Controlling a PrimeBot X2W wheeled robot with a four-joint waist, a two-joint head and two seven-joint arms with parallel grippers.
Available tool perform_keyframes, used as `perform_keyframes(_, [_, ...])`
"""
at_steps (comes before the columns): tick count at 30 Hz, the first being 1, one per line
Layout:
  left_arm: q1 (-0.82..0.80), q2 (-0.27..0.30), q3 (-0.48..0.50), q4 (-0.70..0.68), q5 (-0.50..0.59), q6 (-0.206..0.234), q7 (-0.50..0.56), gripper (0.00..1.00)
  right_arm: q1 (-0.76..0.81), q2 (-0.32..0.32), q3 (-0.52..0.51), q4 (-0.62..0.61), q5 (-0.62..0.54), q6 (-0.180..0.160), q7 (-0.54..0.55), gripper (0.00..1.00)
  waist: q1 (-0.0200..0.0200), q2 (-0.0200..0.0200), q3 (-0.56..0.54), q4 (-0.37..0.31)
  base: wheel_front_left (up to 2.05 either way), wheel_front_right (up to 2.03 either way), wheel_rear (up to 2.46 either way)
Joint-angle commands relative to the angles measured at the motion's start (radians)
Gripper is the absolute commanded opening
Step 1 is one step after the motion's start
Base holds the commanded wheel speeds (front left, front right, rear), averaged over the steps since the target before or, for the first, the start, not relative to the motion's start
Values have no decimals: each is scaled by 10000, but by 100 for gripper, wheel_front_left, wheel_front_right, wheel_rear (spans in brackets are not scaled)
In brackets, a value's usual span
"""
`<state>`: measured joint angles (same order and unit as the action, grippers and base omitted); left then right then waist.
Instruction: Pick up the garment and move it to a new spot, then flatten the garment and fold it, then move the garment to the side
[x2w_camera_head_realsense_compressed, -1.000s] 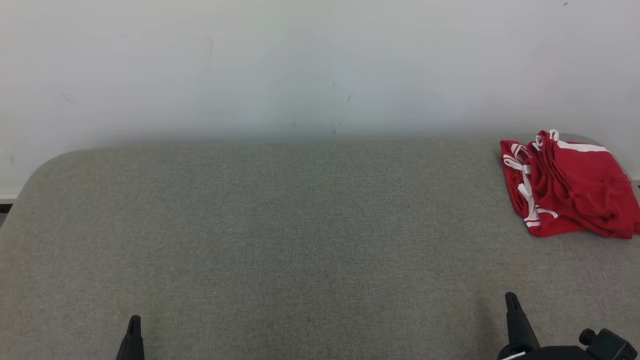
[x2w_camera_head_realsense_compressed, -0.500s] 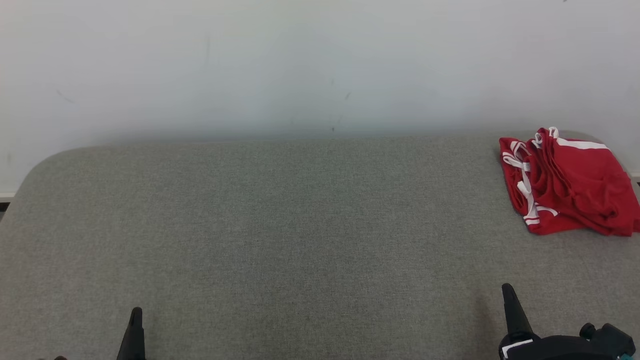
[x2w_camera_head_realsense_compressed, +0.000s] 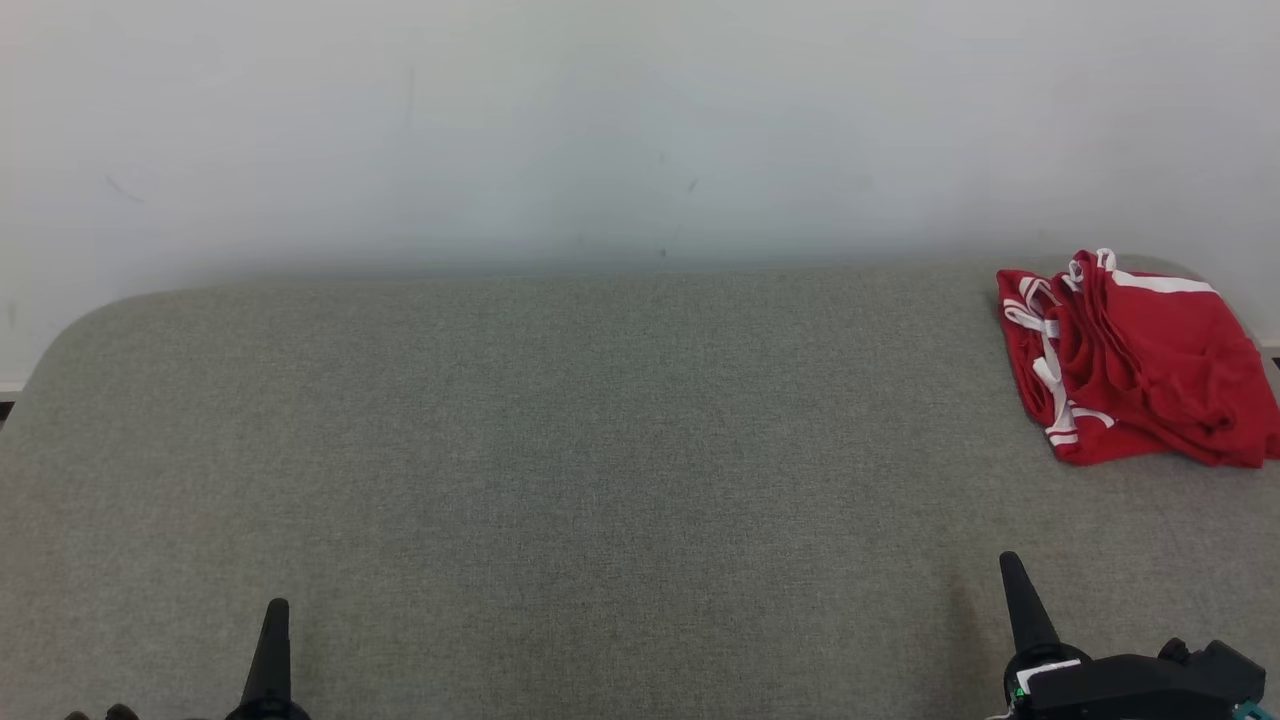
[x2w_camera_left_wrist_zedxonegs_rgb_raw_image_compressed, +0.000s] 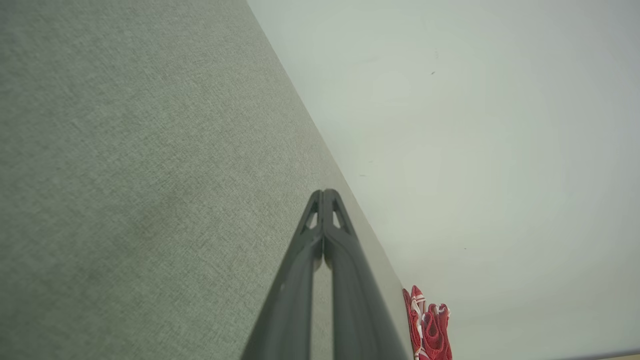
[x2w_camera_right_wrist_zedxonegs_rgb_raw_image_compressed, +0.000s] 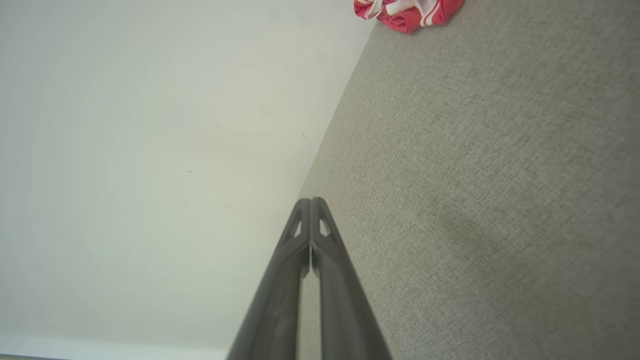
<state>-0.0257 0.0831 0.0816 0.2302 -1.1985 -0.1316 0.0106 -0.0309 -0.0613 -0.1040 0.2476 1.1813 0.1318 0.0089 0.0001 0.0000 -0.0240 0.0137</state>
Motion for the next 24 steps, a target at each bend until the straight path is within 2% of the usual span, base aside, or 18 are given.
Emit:
perform_keyframes(1, [-224, -9, 66, -40, -338, 9, 61, 0, -188, 30, -18, -96, 287, -12, 67, 0, -1, 0, 9, -5, 0, 0, 0])
perform_keyframes(24, [-560, -177, 209, 57, -2206, 13, 554, 0, -509, 77, -63, -73, 2286, -16, 563, 0, -1, 0, 124, -63, 0, 0, 0])
